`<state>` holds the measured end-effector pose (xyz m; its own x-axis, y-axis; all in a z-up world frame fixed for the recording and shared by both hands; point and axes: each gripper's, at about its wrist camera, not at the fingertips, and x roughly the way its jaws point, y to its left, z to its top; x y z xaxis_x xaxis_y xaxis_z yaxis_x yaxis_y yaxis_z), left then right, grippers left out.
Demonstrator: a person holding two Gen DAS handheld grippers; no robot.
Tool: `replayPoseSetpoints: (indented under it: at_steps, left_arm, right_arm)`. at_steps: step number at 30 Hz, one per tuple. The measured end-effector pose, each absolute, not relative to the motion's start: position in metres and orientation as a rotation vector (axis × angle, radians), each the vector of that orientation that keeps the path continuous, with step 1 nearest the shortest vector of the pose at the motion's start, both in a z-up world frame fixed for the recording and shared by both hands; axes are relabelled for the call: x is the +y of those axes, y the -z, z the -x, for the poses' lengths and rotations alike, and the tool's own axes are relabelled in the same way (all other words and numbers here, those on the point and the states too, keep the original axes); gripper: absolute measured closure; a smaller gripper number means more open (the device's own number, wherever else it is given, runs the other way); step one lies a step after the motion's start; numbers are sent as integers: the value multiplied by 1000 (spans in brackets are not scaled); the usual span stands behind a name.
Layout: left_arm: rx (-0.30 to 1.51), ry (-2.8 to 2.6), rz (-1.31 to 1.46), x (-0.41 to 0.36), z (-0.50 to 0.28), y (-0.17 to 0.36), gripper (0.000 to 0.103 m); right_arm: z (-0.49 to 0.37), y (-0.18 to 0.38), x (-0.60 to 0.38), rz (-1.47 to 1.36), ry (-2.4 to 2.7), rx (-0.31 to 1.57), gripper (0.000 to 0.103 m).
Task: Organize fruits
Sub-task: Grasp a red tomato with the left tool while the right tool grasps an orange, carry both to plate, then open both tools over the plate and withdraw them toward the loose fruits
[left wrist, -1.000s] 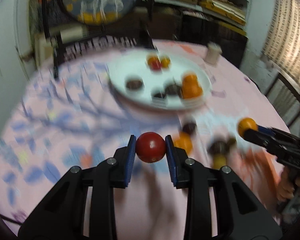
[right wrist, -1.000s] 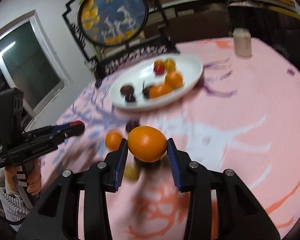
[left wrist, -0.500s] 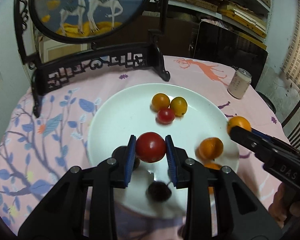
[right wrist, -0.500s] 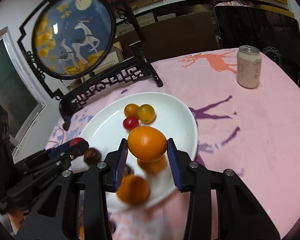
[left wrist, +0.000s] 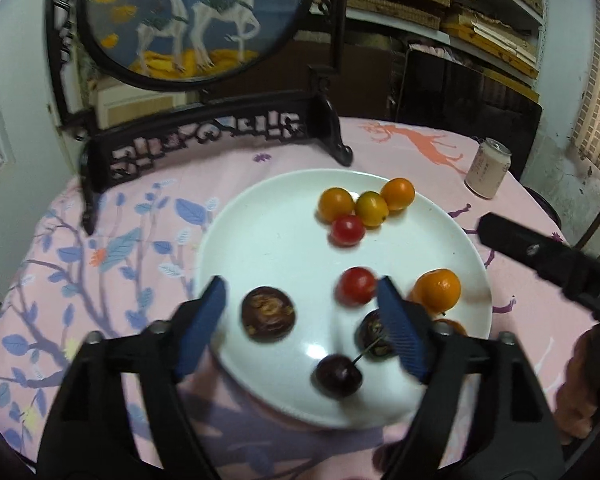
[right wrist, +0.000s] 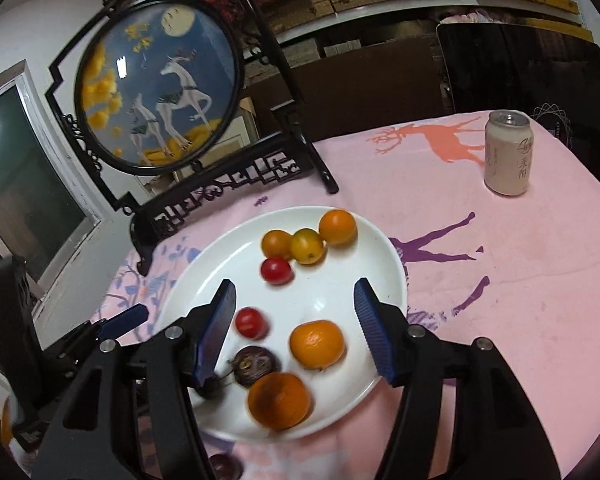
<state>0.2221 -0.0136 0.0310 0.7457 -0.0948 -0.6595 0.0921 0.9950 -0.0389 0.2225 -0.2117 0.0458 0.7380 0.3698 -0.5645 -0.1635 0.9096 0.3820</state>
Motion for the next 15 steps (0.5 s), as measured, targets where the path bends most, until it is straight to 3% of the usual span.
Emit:
replayPoseSetpoints:
  at_steps: [13, 15]
  left_arm:
    - [708, 47, 61, 26, -136, -22, 7]
    - [717, 72, 55, 25, -119, -17, 7]
  right_arm:
    - [-115, -24, -222, -246, -270, 681, 39]
    - [-99, -19, -226, -248, -260, 678, 31]
